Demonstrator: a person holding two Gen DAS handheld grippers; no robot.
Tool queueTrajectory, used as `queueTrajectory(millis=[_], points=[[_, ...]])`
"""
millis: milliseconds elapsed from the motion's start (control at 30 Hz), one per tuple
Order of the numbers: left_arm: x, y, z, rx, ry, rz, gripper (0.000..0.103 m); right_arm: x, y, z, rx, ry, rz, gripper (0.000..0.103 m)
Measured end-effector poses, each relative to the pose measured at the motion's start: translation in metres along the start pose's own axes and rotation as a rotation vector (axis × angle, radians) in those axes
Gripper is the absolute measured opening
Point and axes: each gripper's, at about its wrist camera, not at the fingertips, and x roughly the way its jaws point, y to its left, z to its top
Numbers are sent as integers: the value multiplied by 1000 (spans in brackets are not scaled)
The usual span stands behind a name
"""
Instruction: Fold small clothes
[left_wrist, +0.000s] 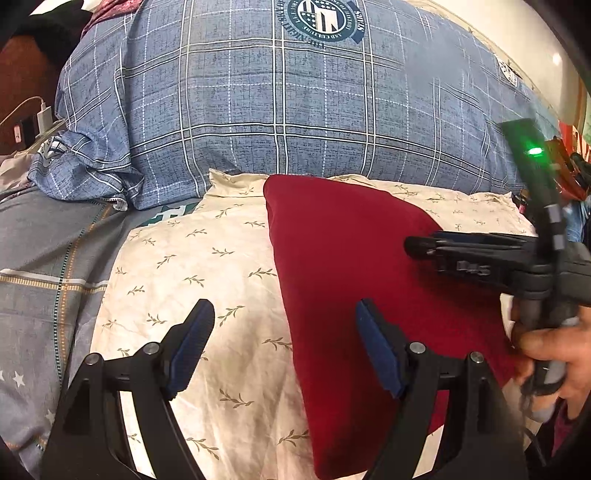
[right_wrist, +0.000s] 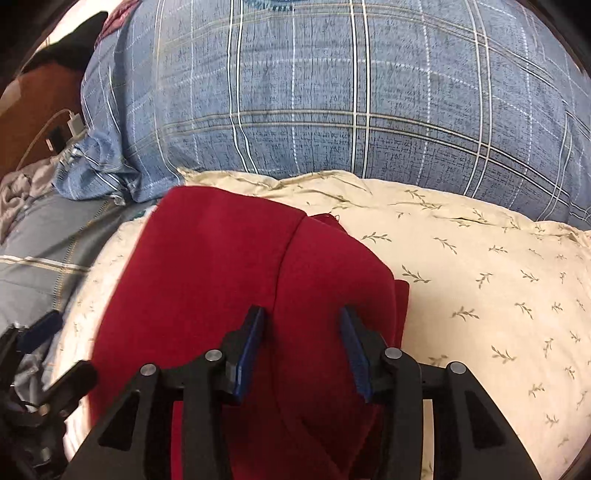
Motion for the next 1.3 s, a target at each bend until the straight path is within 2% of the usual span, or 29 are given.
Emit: queueTrajectory(millis=[100,167,333,533,600,933,1300], points=[[0,0,0,-14,-4,3,78,-23,-1,-8,-1,-22,12,46],[0,-1,0,-18,-4,7,78,-40,3,-16,-19,-40,6,52],[-4,-7,-1,4,-6,16,78,-70,3,-42,-16,-74,19,52],[-13,-12,-1,-9,3,-12,78,-91,14,-58,-36,-126,-25,61],[-18,-15,-2,0,-14,6,78,-95,19,-61,-46,-141,-32,66],[-34,-18,-7,2,-45,21,78,-98,26,-67,-3,-144,-27,71],[-42,-13,-10,-9,-72,36,78,-98,32,-68,6,-139,-25,71]])
